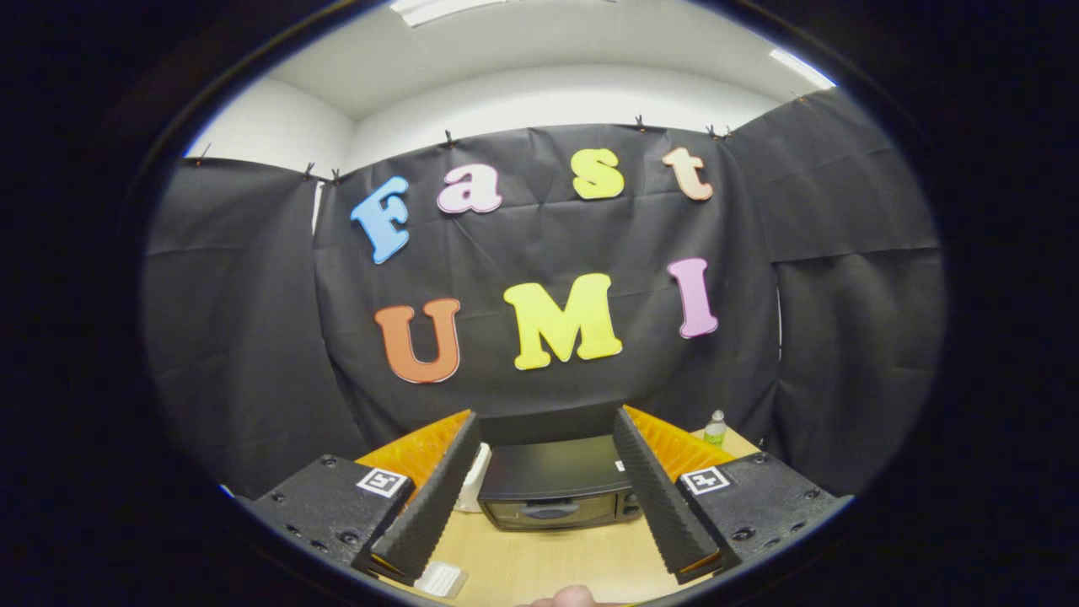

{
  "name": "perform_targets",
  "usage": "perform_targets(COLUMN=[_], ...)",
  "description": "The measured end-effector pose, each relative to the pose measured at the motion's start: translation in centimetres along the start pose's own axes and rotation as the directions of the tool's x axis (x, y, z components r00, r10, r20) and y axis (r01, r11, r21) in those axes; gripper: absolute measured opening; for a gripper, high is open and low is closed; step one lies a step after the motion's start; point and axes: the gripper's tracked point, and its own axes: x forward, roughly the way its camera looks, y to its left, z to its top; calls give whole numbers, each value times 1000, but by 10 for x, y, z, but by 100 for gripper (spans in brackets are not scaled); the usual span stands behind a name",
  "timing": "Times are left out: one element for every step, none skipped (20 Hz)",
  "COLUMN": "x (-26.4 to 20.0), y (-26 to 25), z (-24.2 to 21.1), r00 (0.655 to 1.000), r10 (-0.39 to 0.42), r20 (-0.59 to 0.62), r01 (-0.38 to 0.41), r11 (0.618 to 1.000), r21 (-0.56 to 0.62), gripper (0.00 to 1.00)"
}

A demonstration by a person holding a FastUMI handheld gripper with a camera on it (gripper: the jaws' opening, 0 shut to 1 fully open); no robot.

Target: Open the toaster oven, put the food inside, and close the toaster oven door.

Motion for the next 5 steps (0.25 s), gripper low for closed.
perform_targets(x=[0,0,0,0,0], y=[1,2,3,2,1], z=[-2,-3,-3,-4,-4], r00=[1000,1000,1000,1000,1000], r10=[2,1,0,-3,-11], r20=[-4,-6,-7,-7,-7], r01=[-2,-1,0,3,11], r11=[1000,1000,1000,1000,1000], r21=[0,0,-3,-7,-10], gripper=[100,100,100,100,100])
